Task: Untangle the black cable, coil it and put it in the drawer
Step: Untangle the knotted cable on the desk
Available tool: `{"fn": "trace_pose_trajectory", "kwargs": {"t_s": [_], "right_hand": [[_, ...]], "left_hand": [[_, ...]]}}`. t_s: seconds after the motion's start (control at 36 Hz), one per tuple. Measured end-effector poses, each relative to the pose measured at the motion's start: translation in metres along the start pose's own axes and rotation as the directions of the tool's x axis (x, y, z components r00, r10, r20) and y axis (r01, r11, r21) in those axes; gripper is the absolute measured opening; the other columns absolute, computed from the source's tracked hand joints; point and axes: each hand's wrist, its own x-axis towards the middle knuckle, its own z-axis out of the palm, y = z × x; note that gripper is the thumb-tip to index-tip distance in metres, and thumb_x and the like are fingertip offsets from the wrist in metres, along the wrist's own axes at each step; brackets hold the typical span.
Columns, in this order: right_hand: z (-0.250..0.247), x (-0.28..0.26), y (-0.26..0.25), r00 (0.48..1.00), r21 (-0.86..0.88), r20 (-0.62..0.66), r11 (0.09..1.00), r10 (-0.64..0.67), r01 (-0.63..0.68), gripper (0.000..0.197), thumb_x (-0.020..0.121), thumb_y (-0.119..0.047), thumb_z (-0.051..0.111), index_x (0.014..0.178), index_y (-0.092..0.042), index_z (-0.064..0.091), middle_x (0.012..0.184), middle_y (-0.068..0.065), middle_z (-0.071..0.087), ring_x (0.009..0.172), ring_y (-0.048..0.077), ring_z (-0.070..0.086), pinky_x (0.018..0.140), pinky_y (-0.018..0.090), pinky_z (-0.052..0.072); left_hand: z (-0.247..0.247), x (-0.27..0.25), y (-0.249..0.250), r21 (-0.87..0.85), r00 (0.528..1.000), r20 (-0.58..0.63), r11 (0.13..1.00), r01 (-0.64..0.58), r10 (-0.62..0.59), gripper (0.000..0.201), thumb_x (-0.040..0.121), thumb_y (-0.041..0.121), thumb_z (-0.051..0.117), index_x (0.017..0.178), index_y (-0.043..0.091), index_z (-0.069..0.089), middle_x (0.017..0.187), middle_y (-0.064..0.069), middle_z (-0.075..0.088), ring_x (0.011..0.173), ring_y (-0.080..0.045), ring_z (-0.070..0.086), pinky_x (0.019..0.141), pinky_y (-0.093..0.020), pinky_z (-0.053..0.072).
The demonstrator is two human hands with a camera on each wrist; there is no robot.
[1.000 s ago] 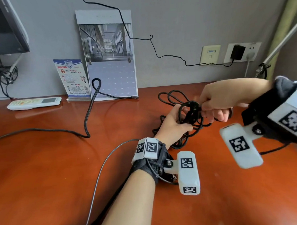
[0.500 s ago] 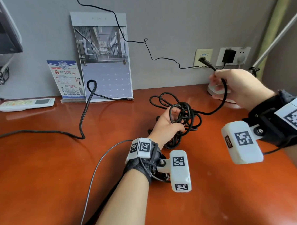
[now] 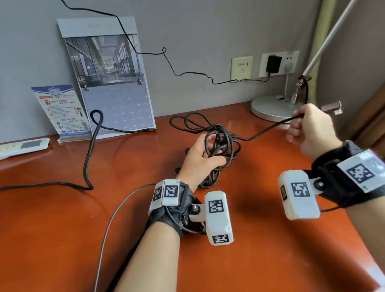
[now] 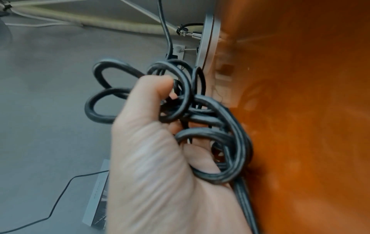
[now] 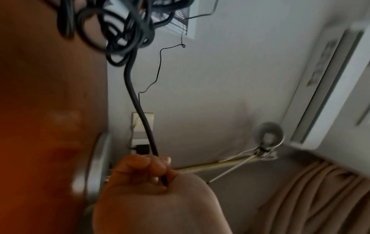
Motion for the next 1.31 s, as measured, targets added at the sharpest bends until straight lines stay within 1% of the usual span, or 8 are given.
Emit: {"fn": "trace_pose_trajectory", "kwargs": {"t_s": [0.11,0.22,0.44,0.69,0.83,0.92,1.06,1.31], "right_hand": [[0.001,0.006,0.025,0.994,0.260,-0.045,0.962,0.101,-0.086,0.024,0.090,-0.010,0.029,0.069,-0.017,0.037,0.034,-0.007,0.034,0.029,0.009,0.032,0.044,0.017,0.033],[0.009,0.007,0.040,0.978,0.401,0.004,0.895,0.208,-0.192,0.017,0.083,-0.004,0.033,0.070,-0.015,0.036,0.052,-0.001,0.038,0.042,0.011,0.038,0.048,0.020,0.039],[0.004,0.015,0.062,0.972,0.253,-0.008,0.941,0.236,-0.227,0.021,0.099,-0.012,0.034,0.080,-0.011,0.042,0.057,0.001,0.063,0.044,0.008,0.055,0.045,0.020,0.049],[0.007,0.010,0.059,0.973,0.095,0.172,0.980,0.156,-0.174,0.025,0.095,-0.029,0.041,0.083,-0.013,0.056,0.087,0.003,0.062,0.075,0.016,0.055,0.072,0.029,0.050],[0.010,0.008,0.057,0.929,0.159,0.290,0.945,0.231,-0.284,0.038,0.100,-0.035,0.031,0.098,-0.007,0.057,0.098,0.010,0.066,0.090,0.024,0.061,0.071,0.033,0.050],[0.010,0.009,0.059,0.911,0.071,0.306,0.948,0.276,-0.311,0.045,0.101,-0.041,0.027,0.105,-0.006,0.055,0.098,0.012,0.066,0.087,0.025,0.063,0.066,0.034,0.050],[0.003,0.009,0.060,0.962,-0.359,0.176,0.924,0.208,-0.134,0.051,0.099,-0.049,0.029,0.082,-0.010,0.057,0.066,0.004,0.049,0.056,0.018,0.049,0.052,0.025,0.040],[-0.002,0.026,0.068,0.980,-0.413,0.169,0.910,0.105,-0.026,0.023,0.098,-0.022,0.048,0.078,-0.012,0.046,0.048,0.001,0.030,0.025,0.007,0.029,0.036,0.012,0.023]], "left_hand": [[0.003,-0.003,0.005,-0.038,0.998,0.035,0.998,0.047,-0.046,0.039,0.071,0.028,0.060,0.109,0.034,0.054,0.102,0.009,0.063,0.105,-0.012,0.057,0.097,-0.034,0.042],[0.003,-0.004,0.005,-0.119,0.995,-0.042,0.989,0.089,-0.095,0.042,0.068,0.048,0.053,0.109,0.036,0.052,0.111,0.003,0.062,0.103,-0.016,0.056,0.089,-0.042,0.045],[0.006,0.005,0.014,-0.252,0.963,-0.093,0.941,0.224,-0.254,0.024,0.077,0.030,0.048,0.094,0.022,0.063,0.076,0.001,0.057,0.065,-0.008,0.042,0.058,-0.022,0.035],[0.005,0.010,0.006,0.349,0.970,-0.242,0.934,0.073,0.015,0.032,0.096,0.009,0.043,0.091,0.024,0.071,0.080,-0.002,0.072,0.062,-0.008,0.064,0.049,-0.020,0.050],[0.012,0.011,0.015,0.625,0.962,-0.258,0.775,0.093,0.093,0.022,0.091,0.025,0.052,0.094,0.029,0.073,0.090,0.010,0.073,0.089,-0.011,0.066,0.078,-0.030,0.053],[0.018,0.011,0.017,0.704,0.947,-0.295,0.699,0.125,0.127,0.017,0.087,0.031,0.056,0.089,0.035,0.072,0.079,0.013,0.069,0.093,-0.012,0.061,0.074,-0.029,0.050],[0.023,0.014,0.013,0.741,0.978,-0.207,0.655,0.147,0.014,0.030,0.092,0.032,0.051,0.118,0.034,0.064,0.116,0.003,0.063,0.121,-0.022,0.034,0.089,-0.031,0.035],[0.029,0.015,0.012,0.769,0.998,-0.050,0.636,0.066,-0.043,0.035,0.093,0.022,0.044,0.121,0.034,0.062,0.124,0.008,0.060,0.126,-0.019,0.041,0.106,-0.039,0.030]]}}
